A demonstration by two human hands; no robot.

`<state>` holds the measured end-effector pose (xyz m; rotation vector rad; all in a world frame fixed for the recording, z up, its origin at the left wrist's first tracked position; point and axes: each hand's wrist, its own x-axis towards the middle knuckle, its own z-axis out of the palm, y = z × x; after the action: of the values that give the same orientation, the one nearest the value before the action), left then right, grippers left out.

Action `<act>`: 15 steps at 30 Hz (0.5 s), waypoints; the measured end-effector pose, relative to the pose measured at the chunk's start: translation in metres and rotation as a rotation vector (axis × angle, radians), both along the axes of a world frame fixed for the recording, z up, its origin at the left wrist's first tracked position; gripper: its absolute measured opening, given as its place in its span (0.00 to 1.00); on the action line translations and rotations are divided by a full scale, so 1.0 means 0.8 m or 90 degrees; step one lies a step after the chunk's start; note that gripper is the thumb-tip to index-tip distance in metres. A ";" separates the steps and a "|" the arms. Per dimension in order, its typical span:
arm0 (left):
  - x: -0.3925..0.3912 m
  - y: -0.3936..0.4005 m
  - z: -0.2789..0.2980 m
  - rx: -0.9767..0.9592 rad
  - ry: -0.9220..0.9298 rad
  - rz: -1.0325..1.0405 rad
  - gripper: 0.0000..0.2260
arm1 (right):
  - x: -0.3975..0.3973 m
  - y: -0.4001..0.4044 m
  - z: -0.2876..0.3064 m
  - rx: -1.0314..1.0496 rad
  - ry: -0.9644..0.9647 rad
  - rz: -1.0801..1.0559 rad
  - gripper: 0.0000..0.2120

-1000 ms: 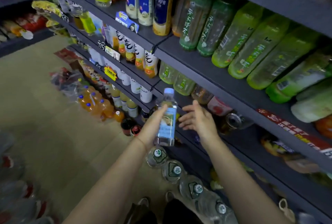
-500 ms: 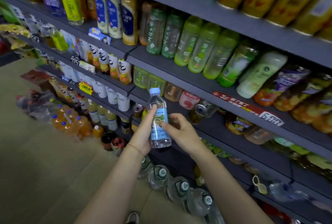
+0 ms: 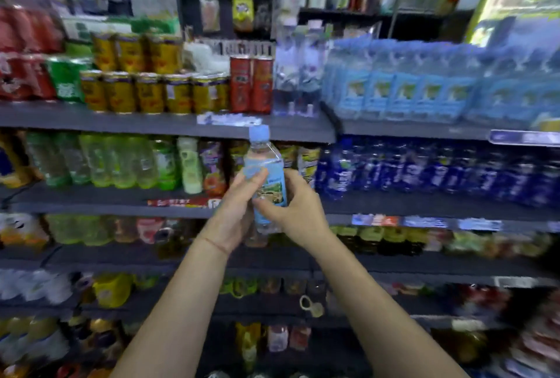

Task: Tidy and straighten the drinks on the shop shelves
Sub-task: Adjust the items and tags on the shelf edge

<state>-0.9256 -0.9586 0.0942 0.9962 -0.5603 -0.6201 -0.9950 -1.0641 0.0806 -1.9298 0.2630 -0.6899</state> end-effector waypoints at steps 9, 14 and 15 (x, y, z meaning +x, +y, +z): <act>-0.081 -0.192 0.076 0.072 -0.220 0.109 0.13 | -0.112 -0.182 0.075 -0.039 -0.115 -0.154 0.24; -0.073 -0.284 0.072 0.147 -0.434 0.214 0.16 | -0.124 -0.284 0.100 -0.077 -0.150 -0.231 0.28; -0.071 -0.303 0.069 0.159 -0.478 0.233 0.18 | -0.124 -0.304 0.104 -0.089 -0.153 -0.247 0.29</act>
<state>-0.9824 -1.2013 0.1493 1.5341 -0.9390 0.0383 -1.0939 -1.3069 0.1636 -1.9214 0.4539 -1.2143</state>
